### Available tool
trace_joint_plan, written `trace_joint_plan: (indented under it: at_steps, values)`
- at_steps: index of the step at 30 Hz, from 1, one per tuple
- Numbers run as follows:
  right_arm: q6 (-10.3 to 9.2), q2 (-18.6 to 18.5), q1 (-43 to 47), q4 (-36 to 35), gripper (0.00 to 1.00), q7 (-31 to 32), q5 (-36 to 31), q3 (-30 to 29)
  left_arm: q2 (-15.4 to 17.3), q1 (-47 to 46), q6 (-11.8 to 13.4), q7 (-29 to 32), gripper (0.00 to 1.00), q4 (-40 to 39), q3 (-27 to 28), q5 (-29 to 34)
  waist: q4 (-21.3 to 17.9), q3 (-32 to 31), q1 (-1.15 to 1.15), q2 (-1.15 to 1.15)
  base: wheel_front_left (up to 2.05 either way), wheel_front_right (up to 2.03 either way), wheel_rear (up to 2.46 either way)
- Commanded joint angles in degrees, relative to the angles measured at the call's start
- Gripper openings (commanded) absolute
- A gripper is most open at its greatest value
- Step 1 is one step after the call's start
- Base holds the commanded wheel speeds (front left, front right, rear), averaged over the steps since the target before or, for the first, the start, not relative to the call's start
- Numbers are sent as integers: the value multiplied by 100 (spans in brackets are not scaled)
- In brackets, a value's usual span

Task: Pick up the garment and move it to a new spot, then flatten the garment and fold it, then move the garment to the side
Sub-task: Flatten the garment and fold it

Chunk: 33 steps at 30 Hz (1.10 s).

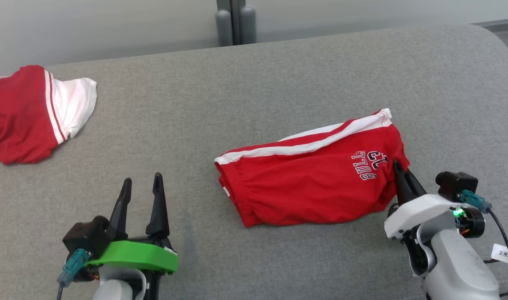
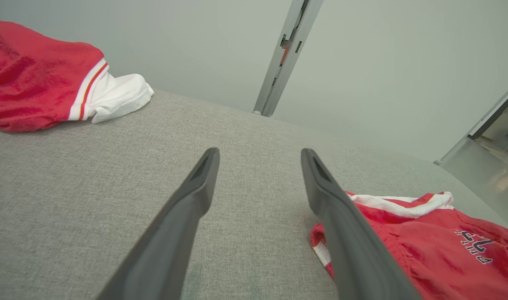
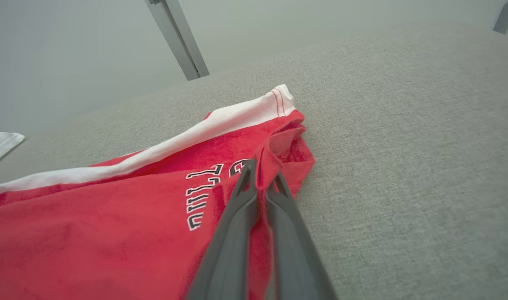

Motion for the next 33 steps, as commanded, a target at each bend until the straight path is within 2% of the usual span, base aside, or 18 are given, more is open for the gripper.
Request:
trace_joint_plan:
  at_steps: [1, 5, 9, 15, 21, 29, 33]
  values:
    - [-6, 8, -106, -92, 0, -28, -95, 34, -18, 63, -28, 3, 100, 4, 36, 23, 103, -68, 0, 0, 0, 0, 0]
    - [-6, 84, -304, -367, 0, -28, -279, 351, -47, 116, -42, 2, 100, -20, 121, 6, 219, -130, 0, 0, 0, 0, 0]
    - [-6, 125, -550, -654, 0, -28, -425, 978, -64, 152, -52, 3, 100, -33, 179, 4, 321, -170, 0, 0, 0, 0, 0]
    - [-6, 156, -797, -938, 0, 136, -267, 2375, -86, 163, -68, 2, 100, -42, 250, 21, 457, -193, 0, 0, 0, 0, 0]
    - [-6, 156, -803, -827, 0, 429, -98, 3592, -106, 128, -89, 2, 100, -54, 285, 31, 591, -183, 0, 0, 0, 0, 0]
    - [-6, -132, -641, -642, 0, 730, 5, 4371, -121, 192, -103, 3, 100, -72, 356, 38, 603, -144, 0, 0, 0, 0, 0]
    - [-6, -199, -557, -684, 0, 836, 98, 4529, -124, 199, -101, 3, 100, -78, 370, 46, 562, -140, 0, 0, 0, 0, 0]
